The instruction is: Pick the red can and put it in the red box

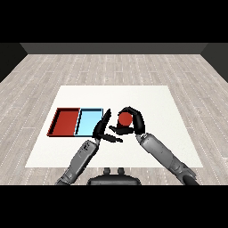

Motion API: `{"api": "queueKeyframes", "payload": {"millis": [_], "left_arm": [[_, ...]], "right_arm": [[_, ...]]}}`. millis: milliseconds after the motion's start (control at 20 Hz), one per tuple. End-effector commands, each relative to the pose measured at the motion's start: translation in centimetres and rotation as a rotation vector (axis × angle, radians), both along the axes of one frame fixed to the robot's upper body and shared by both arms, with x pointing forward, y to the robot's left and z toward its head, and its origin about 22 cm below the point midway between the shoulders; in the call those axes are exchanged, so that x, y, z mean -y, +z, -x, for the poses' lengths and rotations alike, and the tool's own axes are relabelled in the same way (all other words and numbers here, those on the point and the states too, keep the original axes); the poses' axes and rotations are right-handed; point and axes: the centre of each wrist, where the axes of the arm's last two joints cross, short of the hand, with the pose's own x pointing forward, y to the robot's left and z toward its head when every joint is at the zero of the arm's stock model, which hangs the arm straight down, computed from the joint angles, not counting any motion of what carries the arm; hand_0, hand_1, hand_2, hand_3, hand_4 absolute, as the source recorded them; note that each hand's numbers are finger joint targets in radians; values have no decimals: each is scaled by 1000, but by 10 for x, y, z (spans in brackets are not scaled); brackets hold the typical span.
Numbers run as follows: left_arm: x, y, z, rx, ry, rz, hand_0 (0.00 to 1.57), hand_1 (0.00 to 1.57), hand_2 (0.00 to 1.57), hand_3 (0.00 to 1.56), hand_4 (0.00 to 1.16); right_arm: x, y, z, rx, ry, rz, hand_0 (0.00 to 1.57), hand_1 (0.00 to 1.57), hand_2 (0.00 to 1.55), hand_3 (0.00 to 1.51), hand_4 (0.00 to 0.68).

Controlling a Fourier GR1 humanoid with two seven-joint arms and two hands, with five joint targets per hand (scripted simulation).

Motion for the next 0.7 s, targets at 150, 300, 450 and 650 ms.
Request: {"api": "queueKeyframes", "payload": {"millis": [150,300,450,650], "left_arm": [[-7,-6,12,-34,18,3,0,0,0,0,0],[-14,-15,7,-29,6,23,0,0,0,0,0],[1,1,11,-27,-4,24,0,0,0,0,0],[10,5,-2,-29,-15,11,0,0,0,0,0]], "right_arm": [[-16,1,1,0,20,-11,1482,1482,1443,1374,551],[-28,10,4,1,43,-30,1476,1476,1441,1369,561],[-25,5,-11,-10,51,1,1470,1470,1431,1367,554],[-44,-1,8,-22,88,-34,1473,1473,1434,1371,545]]}}
